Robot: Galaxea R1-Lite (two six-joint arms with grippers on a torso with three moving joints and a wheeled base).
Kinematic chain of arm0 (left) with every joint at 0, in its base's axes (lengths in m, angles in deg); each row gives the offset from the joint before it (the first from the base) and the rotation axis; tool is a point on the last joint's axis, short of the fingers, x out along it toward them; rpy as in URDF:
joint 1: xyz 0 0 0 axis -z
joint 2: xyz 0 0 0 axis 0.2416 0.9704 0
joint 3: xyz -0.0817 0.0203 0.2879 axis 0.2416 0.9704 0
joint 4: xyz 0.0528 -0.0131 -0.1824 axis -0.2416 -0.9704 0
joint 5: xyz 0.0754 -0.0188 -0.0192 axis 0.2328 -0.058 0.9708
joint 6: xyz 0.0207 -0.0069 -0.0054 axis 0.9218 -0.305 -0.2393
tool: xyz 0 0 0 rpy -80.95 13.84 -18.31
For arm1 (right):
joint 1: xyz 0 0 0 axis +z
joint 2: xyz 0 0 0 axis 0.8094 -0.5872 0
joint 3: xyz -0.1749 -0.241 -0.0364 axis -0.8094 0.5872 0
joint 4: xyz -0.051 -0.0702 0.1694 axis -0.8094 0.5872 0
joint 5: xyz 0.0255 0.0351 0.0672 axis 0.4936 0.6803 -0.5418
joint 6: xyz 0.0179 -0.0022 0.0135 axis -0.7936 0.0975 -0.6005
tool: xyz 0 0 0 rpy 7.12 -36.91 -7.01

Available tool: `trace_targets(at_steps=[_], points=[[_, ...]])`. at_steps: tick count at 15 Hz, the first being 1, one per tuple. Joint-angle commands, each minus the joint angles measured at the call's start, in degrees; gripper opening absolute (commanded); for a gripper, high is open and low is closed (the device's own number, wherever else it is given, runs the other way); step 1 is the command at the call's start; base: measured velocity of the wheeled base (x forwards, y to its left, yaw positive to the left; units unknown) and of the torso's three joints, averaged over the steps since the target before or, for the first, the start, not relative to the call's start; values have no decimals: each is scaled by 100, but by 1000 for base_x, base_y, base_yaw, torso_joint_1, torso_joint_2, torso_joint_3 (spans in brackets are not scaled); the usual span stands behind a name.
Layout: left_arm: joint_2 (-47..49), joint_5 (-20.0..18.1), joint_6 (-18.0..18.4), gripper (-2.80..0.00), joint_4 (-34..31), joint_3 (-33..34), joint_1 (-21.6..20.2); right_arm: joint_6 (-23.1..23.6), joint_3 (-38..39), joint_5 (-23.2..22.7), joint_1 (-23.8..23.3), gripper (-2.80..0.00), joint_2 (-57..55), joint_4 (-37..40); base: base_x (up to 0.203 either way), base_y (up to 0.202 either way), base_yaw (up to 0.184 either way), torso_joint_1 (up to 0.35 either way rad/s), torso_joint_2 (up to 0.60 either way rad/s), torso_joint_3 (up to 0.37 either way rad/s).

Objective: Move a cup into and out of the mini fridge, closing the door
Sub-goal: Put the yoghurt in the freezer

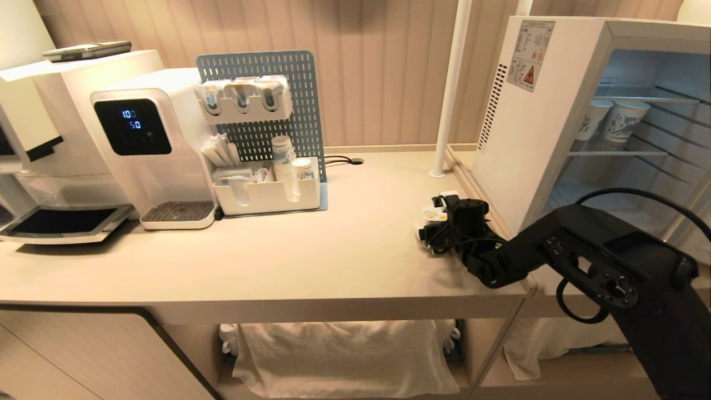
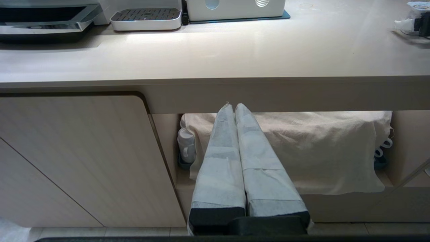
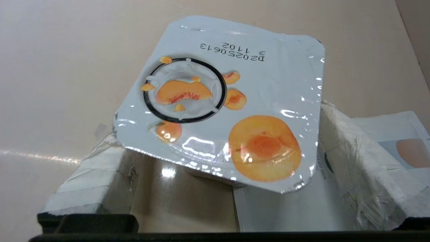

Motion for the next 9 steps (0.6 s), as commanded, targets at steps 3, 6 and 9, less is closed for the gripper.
trace_targets(at_steps=[3, 6, 9], points=[[1, 4, -5, -280, 6, 9, -1, 48, -533, 42, -92, 0, -271, 229, 0, 0, 0, 0, 0, 0], [-6, 5, -10, -280, 6, 9, -1, 43, -964, 69, -117, 0, -346, 513, 0, 0, 0, 0, 0, 0], [-6, 5, -10, -280, 6, 9, -1, 33, -1558, 180, -127, 0, -464, 1008, 0, 0, 0, 0, 0, 0]])
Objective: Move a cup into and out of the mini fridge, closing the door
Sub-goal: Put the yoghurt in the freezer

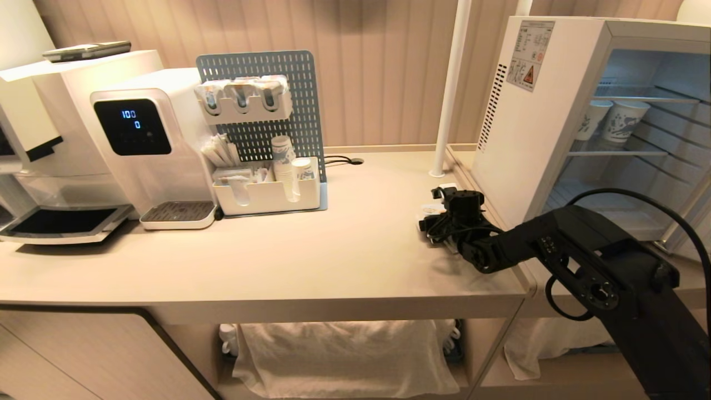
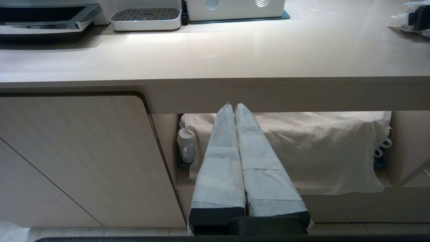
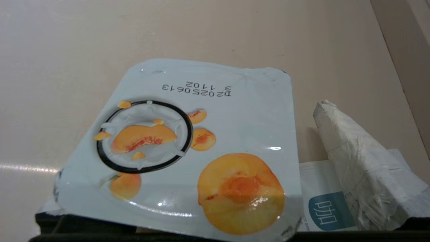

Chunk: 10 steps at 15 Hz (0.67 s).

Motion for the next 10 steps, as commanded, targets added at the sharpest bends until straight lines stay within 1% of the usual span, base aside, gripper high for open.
trace_targets(at_steps=[1, 3, 4, 7, 10], points=[[-6, 2, 0, -280, 5, 9, -1, -14, -317, 24, -3, 0, -88, 239, 0, 0, 0, 0, 0, 0], [-6, -7, 0, -280, 5, 9, -1, -30, -294, 37, 6, 0, -71, 250, 0, 0, 0, 0, 0, 0], [-6, 2, 0, -280, 5, 9, -1, -30, -244, 50, 4, -280, -53, 240, 0, 0, 0, 0, 0, 0], [0, 0, 0, -280, 5, 9, -1, -65, -85, 59, -8, -280, -18, 203, 0, 0, 0, 0, 0, 0], [-2, -5, 0, -280, 5, 9, -1, -174, 309, 59, -12, -280, 217, 187, 0, 0, 0, 0, 0, 0]])
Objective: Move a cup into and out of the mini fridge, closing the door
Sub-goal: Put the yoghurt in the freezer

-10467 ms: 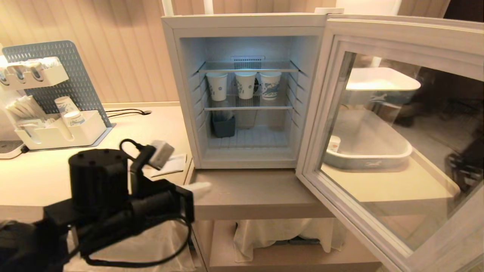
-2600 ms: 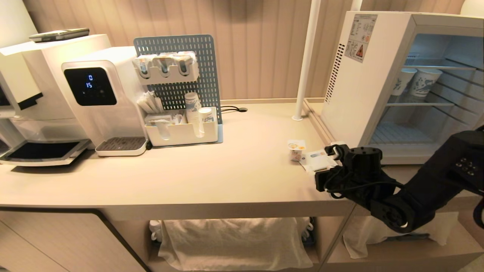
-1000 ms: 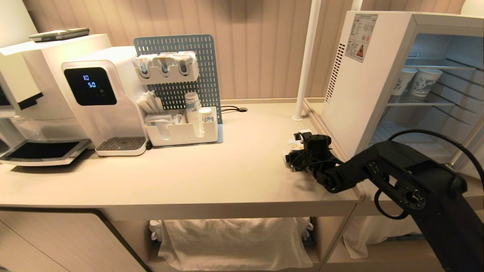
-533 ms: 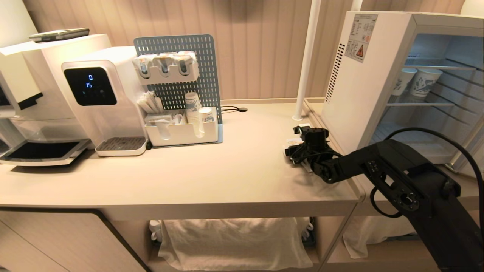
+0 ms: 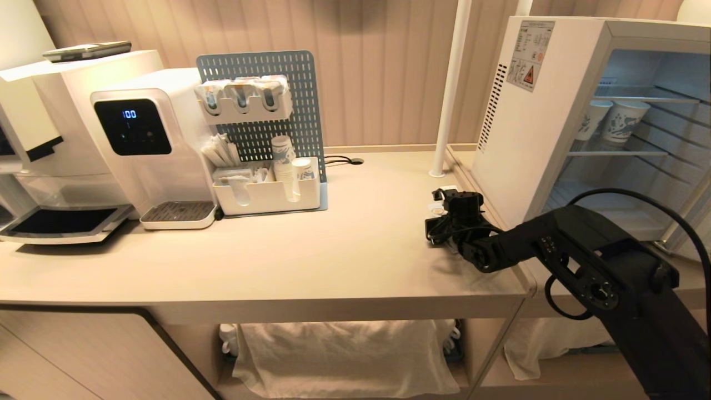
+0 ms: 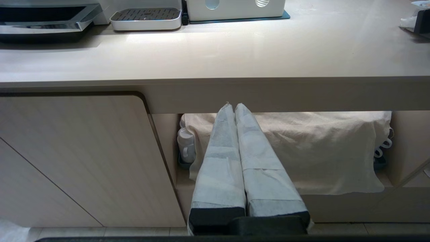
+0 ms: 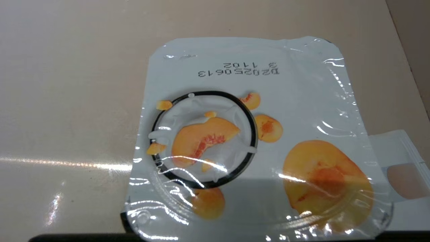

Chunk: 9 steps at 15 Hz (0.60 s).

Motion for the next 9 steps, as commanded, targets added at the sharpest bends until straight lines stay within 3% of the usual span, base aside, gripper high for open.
trace_targets(at_steps=[1, 9], points=[[-6, -7, 0, -280, 5, 9, -1, -88, 507, 4, 3, -280, 378, -78, 0, 0, 0, 0, 0, 0], [2, -7, 0, -280, 5, 9, -1, -220, 4069, 11, 11, -280, 3505, -1156, 0, 0, 0, 0, 0, 0]])
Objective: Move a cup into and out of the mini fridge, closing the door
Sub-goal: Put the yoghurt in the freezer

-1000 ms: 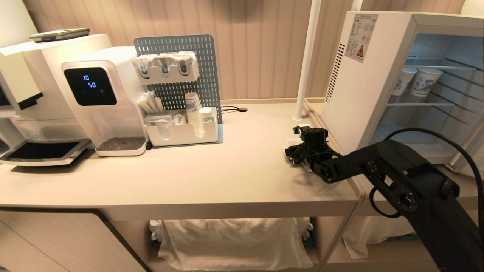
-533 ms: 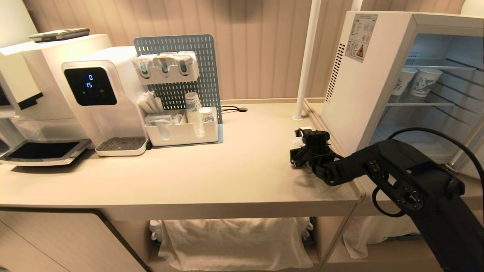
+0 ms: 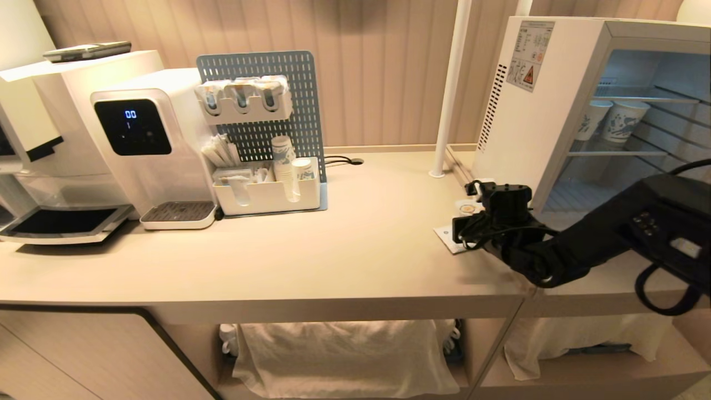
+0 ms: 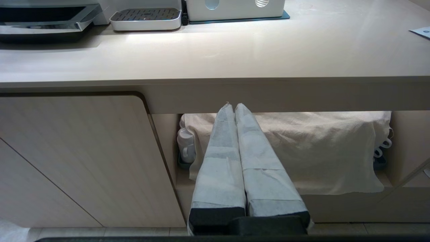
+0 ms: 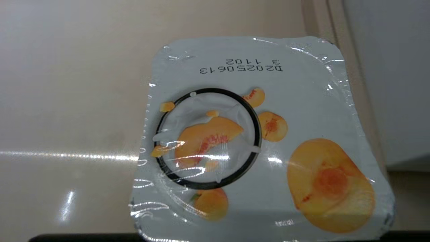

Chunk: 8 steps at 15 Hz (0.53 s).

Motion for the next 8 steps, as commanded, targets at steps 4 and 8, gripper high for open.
trace_targets(at_steps=[4, 8], points=[[-6, -2, 0, -280, 2, 9, -1, -4, 2203, 359, 27, -280, 3381, -77, 0, 0, 0, 0, 0, 0], [-6, -2, 9, -280, 2, 9, -1, -8, 3066, 694, 59, -280, 6188, 1003, 0, 0, 0, 0, 0, 0]])
